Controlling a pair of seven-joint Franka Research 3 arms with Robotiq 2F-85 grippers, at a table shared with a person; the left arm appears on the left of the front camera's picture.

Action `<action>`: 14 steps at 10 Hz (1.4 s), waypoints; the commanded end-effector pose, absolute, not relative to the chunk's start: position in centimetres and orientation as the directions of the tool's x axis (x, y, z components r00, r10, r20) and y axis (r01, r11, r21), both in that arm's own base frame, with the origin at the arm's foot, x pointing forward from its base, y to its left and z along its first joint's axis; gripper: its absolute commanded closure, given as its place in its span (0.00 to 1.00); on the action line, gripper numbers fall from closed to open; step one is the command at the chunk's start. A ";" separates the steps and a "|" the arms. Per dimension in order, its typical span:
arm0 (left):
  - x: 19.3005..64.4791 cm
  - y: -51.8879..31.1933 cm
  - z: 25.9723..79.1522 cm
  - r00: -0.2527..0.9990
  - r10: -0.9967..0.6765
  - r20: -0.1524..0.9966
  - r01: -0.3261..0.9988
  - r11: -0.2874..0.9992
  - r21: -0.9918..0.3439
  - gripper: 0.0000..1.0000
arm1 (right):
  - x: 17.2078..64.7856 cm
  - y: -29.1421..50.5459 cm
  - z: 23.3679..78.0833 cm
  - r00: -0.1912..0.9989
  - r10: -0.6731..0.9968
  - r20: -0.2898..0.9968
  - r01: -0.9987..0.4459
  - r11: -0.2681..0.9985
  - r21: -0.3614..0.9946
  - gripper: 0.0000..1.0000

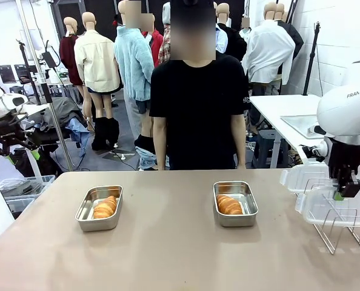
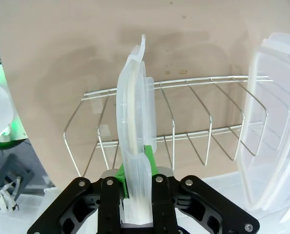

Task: Place the bread in airtight containers.
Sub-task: Pick up one Airtight Container lid and hand it to the human, then release when the human grabs the Airtight Container lid.

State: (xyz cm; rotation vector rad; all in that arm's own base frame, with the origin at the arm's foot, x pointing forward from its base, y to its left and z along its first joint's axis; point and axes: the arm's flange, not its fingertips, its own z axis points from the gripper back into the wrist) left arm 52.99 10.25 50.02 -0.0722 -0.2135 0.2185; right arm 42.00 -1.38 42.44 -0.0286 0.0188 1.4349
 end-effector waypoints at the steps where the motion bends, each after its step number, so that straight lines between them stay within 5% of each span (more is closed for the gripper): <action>1: 52.9 10.2 50.2 0.951 0.229 0.208 -0.217 0.973 -0.078 0.28 | 42.7 -1.6 42.6 0.118 0.992 -0.038 -0.993 0.118 0.005 1.00; 9: 52.9 10.2 50.2 0.951 0.229 0.208 -0.217 0.973 -0.078 0.28 | 42.3 -1.4 42.5 0.131 0.991 -0.032 -0.991 0.131 -0.003 1.00; 13: 52.9 10.2 50.2 0.951 0.229 0.208 -0.217 0.973 -0.078 0.28 | 42.0 3.0 54.1 -0.006 0.996 -0.091 -0.999 -0.002 0.033 1.00; 14: 52.9 10.2 50.2 0.951 0.229 0.208 -0.217 0.973 -0.078 0.28 | 42.9 3.8 56.6 0.055 0.994 -0.095 -0.997 0.059 0.040 1.00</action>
